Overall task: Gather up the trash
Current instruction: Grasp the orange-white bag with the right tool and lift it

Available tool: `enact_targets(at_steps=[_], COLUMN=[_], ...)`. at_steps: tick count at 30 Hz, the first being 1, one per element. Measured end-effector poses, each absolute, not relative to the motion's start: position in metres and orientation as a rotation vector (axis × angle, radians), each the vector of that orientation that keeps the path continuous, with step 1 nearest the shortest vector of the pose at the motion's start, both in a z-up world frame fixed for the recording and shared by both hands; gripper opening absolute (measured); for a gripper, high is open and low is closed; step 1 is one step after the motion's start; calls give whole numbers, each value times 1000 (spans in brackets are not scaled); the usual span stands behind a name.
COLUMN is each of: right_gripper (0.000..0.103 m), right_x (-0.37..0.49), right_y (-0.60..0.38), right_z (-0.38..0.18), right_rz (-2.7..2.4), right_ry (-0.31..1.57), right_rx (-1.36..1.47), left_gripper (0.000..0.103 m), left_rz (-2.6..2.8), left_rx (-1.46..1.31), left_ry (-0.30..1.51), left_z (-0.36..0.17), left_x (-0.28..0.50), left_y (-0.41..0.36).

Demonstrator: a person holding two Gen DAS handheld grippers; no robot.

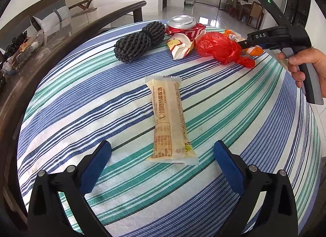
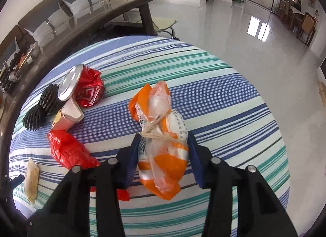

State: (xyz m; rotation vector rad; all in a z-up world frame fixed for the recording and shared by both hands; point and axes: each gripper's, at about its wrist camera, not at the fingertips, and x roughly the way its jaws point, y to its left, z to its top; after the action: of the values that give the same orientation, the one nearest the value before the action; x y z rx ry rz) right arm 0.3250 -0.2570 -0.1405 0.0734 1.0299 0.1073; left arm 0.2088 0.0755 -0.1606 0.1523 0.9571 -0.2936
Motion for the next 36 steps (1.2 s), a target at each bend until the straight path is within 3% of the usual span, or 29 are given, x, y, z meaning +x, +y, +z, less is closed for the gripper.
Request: enact_targets(at_steps=[12, 21, 22, 24, 27, 32, 36], right_gripper=[44, 47, 49, 66, 77, 88, 91], right_x=[172, 144, 145, 147, 143, 143, 143], right_y=[-261, -191, -191, -187, -190, -188, -190], right_z=[-126, -146, -150, -158, -163, -165, -166], right_rz=[217, 275, 274, 276, 273, 275, 277], right_ry=[971, 913, 915, 933, 936, 948, 952], right_rx=[29, -77, -86, -91, -93, -103, -96], left_gripper=[99, 99, 99, 99, 99, 99, 99], left_rz=[-290, -289, -289, -289, -288, -288, -287], left_rx=[158, 158, 158, 158, 157, 157, 157], left_ry=[957, 957, 957, 957, 957, 958, 958], left_z=[-161, -161, -161, -161, -161, -161, -162], left_x=[210, 210, 210, 210, 210, 211, 210], left_y=[74, 74, 74, 74, 74, 74, 74])
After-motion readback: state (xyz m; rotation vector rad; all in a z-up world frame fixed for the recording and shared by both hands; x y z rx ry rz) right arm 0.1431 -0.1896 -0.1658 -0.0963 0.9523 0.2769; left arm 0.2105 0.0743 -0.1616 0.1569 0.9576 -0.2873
